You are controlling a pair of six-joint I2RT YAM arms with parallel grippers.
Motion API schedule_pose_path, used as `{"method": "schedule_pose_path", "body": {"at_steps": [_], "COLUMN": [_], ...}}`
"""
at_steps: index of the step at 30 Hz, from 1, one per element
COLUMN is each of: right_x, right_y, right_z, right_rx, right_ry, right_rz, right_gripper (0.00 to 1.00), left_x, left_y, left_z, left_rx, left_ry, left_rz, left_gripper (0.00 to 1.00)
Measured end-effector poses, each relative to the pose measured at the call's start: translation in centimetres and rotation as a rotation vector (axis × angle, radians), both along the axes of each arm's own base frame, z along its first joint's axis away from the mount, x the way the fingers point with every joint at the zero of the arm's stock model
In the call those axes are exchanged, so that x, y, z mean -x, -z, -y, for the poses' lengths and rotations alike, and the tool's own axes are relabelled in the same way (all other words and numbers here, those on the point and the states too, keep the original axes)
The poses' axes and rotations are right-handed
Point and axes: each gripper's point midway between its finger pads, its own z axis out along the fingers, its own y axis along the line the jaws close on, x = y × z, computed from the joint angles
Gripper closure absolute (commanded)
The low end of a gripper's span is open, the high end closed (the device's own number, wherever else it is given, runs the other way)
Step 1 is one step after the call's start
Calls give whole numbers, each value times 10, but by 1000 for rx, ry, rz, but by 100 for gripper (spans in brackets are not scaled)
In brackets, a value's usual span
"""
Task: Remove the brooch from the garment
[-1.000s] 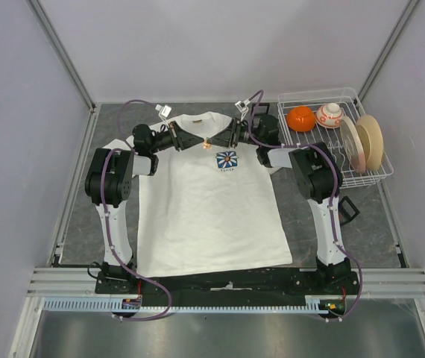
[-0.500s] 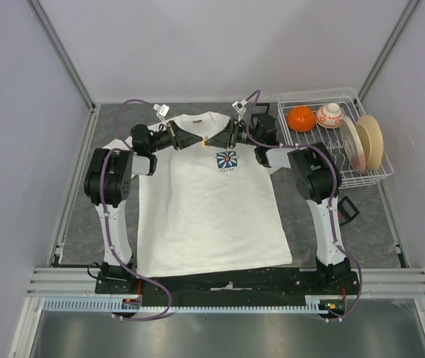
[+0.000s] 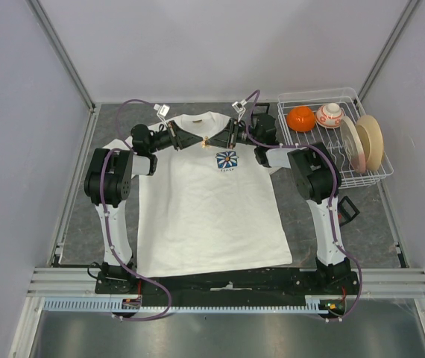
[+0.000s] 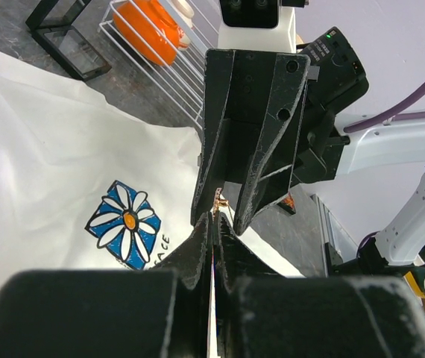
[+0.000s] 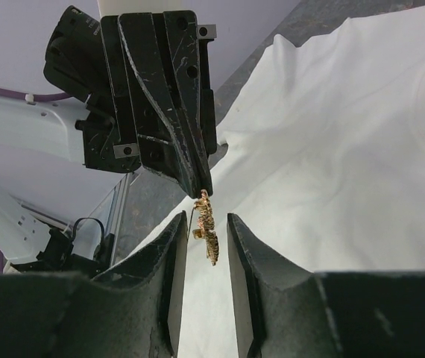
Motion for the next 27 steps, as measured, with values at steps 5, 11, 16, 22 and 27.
{"method": "schedule_pose_path", "body": {"at_steps": [5,11,16,22,27], "right_x": [-1,-2,-2,-4,-8], "right_y": [-3,-6,-1,5,8], "right_z": [0,-2,-3,-6,-10], "right_rx": [-6,-20,-10,10,27], "right_ry": [-1,-6,-5,7,34], "right_rz": [-2,3,-5,-6,19], "right_gripper": [78,82,85,87,87], "left_x": [1,-1,-4,-7,-12], "left_y": [-2,-2,6,12,16], "left_z": [0,1,1,-1,-4], "left_rx": [6,27,51,84,124], "left_ry": [5,9,13,-10,-62], "left_rz": [2,-12,-80,-167,-244], "left_gripper": [98,98,98,98,98]}}
